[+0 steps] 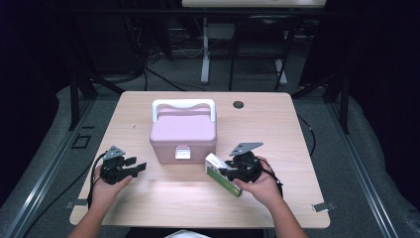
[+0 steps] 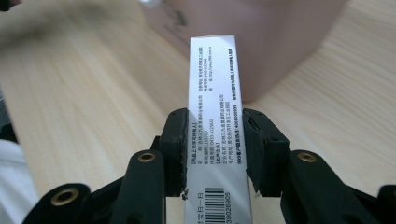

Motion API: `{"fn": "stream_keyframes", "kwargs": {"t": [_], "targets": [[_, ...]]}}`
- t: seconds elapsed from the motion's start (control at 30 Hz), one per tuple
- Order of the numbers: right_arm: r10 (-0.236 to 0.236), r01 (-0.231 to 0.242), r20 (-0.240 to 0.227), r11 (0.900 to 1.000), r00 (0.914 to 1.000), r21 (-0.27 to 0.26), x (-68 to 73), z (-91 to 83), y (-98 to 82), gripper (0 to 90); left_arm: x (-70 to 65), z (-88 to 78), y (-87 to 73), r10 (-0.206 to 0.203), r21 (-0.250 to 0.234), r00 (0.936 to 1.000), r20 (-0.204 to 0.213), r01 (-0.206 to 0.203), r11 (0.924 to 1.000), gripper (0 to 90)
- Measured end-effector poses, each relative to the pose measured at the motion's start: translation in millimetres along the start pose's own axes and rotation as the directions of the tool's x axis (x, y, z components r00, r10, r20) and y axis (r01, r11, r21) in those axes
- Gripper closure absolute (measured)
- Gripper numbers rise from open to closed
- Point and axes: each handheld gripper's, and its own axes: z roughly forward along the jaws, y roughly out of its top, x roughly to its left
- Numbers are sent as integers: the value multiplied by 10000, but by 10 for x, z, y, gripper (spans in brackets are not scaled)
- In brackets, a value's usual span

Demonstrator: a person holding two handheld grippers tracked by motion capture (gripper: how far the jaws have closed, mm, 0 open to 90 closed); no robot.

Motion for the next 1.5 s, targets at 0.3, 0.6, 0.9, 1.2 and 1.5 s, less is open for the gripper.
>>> {"fn": "stream_keyframes", "kwargs": {"t": [0.3, 0.6, 0.9, 1.2, 1.5], "targets": [[1328, -1305, 1527, 9911, 9793, -252, -478, -325, -252, 622, -9, 65, 58, 60, 35, 9999, 124, -60, 10000, 456], [2319, -2253, 2745, 9727, 9332, -557, -850, -606, -504, 621, -2, 85, 69, -33, -79, 9999, 158, 34, 10000, 456], [2602, -2523, 2834, 9655, 9230, -646, -981, -674, -596, 621, 4, 80, 69, -33, -40, 9999, 122, 34, 10000, 456], [2761, -2624, 2844, 9611, 9181, -861, -977, -691, -577, 598, 6, 66, 73, -89, -26, 9998, 182, 90, 10000, 456], [2964, -2427, 3039, 9488, 9054, -2024, -879, -844, -462, 591, 20, 43, 87, -183, -102, 9996, 199, 185, 9998, 459]]}}
